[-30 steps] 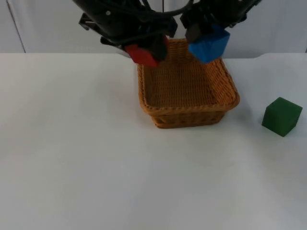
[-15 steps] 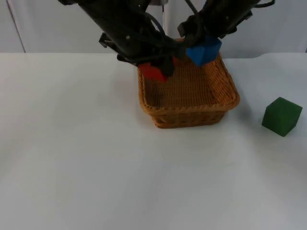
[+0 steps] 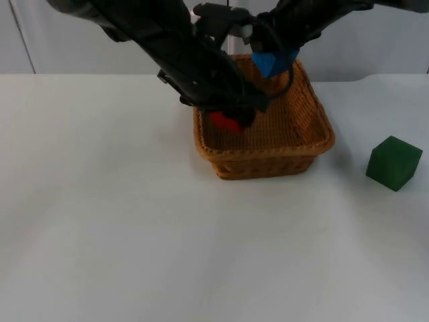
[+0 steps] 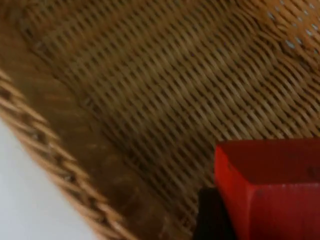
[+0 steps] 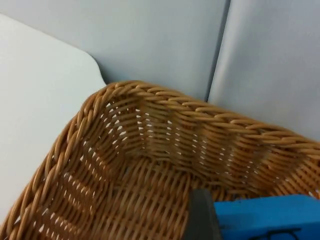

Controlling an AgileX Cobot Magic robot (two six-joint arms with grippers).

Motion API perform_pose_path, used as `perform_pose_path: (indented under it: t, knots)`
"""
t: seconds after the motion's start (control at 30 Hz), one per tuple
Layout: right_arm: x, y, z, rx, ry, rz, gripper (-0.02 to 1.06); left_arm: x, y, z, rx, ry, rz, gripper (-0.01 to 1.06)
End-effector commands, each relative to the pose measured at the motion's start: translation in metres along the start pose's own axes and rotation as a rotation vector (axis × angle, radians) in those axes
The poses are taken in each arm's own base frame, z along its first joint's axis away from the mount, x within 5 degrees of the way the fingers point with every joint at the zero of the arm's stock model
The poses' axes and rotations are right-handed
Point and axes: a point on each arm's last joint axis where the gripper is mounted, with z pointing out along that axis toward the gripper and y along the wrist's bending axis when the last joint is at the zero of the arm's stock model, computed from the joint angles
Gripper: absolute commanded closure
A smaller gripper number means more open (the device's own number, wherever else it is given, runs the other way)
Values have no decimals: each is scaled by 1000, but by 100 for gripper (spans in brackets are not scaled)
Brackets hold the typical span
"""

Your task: Pick up one cube with each hand and place exactly two cubes into the same basket, leaving the remaining cube outside.

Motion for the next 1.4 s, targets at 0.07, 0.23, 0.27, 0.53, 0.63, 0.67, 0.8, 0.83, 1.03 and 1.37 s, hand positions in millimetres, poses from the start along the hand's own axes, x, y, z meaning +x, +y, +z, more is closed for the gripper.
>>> perform_pose_path:
  t: [0.07,0.23,0.27,0.53,0.63,0.67,0.8,0.83,1.03,1.37]
  knots:
    - [1,-2,3,4,-19,7,105,-1,-2,6,-1,-22,-3,105]
    - [15,-1,15,0,19,9,105,2,-2,12,7,-4,-4,105]
    - [18,-1,17,-1,27,10,105,3,-2,12,9,-3,-6,105]
    - [21,0,18,-5,46,10,101,4,-2,14,9,0,-8,92]
    - [22,0,18,-7,60,10,92,4,-2,14,9,0,-8,79]
    - [23,0,18,-9,69,10,84,4,-2,14,9,0,-8,67]
    - [24,0,18,-10,75,10,68,4,-2,14,9,0,-8,50]
    - [24,0,18,-10,75,10,62,4,-2,14,9,0,-8,45]
    - [23,0,18,-9,70,10,27,2,-2,11,8,-7,-7,32]
    - [-13,-2,-16,1,2,-4,18,-8,-2,-4,3,-44,-4,32]
